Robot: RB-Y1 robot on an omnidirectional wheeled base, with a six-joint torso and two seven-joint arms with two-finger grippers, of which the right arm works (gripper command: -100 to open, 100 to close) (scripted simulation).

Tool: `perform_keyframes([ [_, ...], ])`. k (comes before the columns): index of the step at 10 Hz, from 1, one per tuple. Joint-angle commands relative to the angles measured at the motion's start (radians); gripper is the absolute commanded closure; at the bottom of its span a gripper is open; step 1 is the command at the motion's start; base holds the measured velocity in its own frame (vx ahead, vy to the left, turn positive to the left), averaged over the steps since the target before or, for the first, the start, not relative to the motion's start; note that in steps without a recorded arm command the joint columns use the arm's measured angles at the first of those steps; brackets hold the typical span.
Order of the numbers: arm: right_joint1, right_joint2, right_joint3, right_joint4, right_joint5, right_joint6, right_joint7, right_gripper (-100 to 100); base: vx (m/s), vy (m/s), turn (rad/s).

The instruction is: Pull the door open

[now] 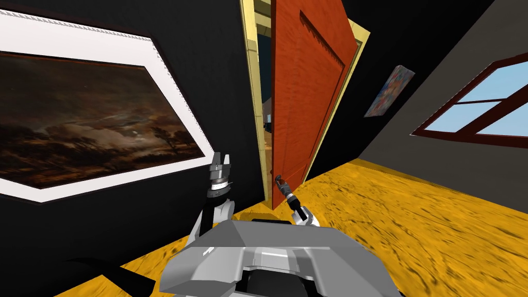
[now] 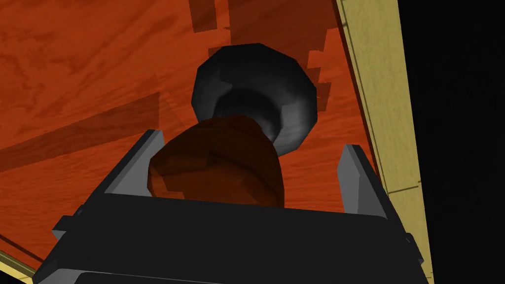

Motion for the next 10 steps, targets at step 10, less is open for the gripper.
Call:
perform_keyframes([
  [10, 0.000, -0.023, 0.046, 0.038, -0.072, -0.021, -0.251, 100, -0.042, -0.001, 0.053],
])
